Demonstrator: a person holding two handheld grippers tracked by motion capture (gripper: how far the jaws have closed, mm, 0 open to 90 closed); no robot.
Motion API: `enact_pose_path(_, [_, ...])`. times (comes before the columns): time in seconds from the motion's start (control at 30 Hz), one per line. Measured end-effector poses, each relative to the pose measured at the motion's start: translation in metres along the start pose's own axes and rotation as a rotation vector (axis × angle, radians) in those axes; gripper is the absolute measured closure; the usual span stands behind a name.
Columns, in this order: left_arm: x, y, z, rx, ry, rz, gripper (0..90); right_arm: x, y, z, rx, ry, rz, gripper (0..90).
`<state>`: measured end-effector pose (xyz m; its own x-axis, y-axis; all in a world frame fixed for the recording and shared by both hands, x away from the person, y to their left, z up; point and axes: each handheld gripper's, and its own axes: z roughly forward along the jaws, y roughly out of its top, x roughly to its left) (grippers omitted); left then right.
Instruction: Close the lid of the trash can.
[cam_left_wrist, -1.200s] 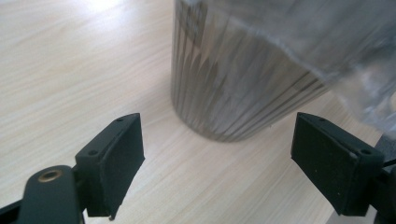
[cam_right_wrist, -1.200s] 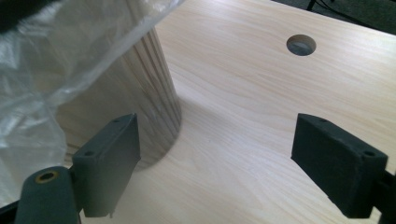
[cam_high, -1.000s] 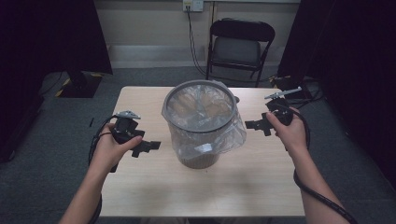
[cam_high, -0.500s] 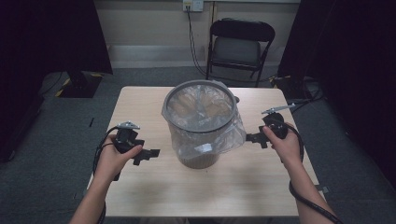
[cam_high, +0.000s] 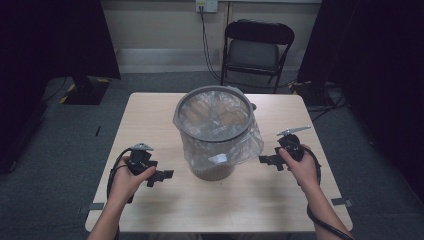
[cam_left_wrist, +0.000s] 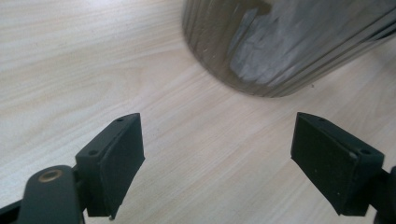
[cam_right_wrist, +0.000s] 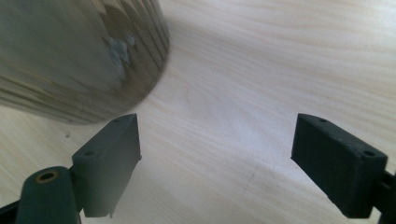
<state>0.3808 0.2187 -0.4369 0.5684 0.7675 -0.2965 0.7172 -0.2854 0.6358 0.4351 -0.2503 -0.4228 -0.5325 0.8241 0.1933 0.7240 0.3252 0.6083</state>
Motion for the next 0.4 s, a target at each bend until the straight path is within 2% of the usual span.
enact_pose_path(0.13, [0.002,-0.005,0.006,0.000,-0.001,-0.012,16.7,-0.002,-0.007,0.007,0.012,-0.002,-0.004,14.6])
enact_pose_path(0.4, [0.003,-0.007,0.007,-0.009,0.018,0.000,16.7,-0.004,-0.016,0.011,0.009,-0.006,-0.019,14.6])
